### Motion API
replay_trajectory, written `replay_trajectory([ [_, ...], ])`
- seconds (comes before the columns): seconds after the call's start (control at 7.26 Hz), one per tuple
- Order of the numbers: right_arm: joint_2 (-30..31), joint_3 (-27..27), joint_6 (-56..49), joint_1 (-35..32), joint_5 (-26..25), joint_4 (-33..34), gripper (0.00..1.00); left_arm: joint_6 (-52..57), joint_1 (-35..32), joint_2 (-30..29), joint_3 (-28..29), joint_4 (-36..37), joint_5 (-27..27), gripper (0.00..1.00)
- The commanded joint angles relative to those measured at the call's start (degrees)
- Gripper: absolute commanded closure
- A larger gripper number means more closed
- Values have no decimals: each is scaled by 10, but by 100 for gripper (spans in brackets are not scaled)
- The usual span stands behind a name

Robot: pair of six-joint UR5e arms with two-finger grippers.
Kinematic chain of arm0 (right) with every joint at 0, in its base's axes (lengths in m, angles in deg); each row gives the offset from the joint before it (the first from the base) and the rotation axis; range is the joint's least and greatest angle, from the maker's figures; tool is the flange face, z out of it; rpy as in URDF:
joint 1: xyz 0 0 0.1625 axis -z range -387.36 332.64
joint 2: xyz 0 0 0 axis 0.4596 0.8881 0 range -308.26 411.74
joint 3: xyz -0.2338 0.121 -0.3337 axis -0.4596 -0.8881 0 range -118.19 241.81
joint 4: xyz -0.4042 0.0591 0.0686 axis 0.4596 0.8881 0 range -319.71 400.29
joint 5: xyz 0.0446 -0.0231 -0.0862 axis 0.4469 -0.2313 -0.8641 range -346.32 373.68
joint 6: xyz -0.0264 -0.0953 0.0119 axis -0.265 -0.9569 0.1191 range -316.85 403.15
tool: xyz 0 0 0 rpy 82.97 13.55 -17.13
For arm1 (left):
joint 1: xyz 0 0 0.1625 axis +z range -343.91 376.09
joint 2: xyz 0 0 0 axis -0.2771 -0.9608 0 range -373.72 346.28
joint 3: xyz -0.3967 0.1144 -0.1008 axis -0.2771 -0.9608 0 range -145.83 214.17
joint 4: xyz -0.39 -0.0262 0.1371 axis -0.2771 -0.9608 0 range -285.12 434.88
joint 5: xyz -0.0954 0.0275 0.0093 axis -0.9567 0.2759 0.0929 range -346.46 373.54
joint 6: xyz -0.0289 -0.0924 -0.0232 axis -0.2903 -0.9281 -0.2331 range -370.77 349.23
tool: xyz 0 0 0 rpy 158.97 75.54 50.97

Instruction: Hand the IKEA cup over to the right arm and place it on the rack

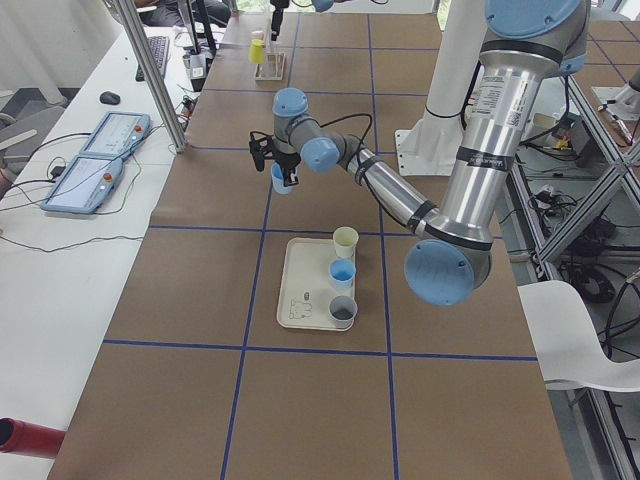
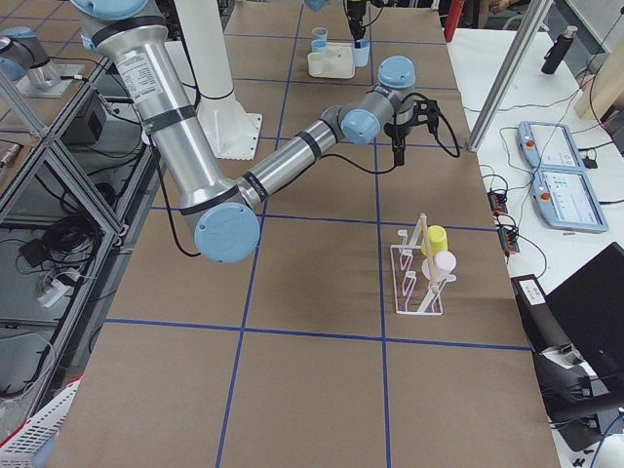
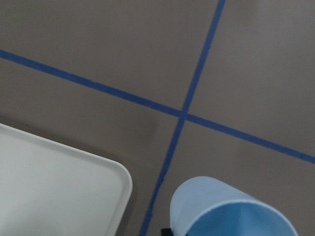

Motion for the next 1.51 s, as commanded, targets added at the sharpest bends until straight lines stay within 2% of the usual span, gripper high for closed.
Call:
replay_trajectory([
  [0.0,-1,63,156,90,-52,-18,1,-120,57,-86,-3,-19,-1,100],
  [0.14,-2,75,258,111,-60,-86,1,-182,64,-107,-9,-51,-4,100],
  [0.28,-1,73,400,123,-65,-222,1,-256,65,-107,-18,-138,-4,100],
  [0.41,0,74,492,134,-82,-330,1,-342,66,-107,-12,-238,-4,100],
  [0.69,4,66,531,170,-113,-494,1,-522,71,-107,1,-439,-3,100],
  [0.96,6,21,567,185,-133,-691,1,-656,71,-107,38,-609,0,100],
  [1.1,6,2,581,209,-177,-769,1,-704,72,-107,60,-676,0,100],
  [1.24,2,1,587,251,-249,-819,1,-751,72,-107,77,-729,1,100],
  [1.38,-5,1,587,287,-287,-836,1,-777,75,-107,82,-753,2,100],
])
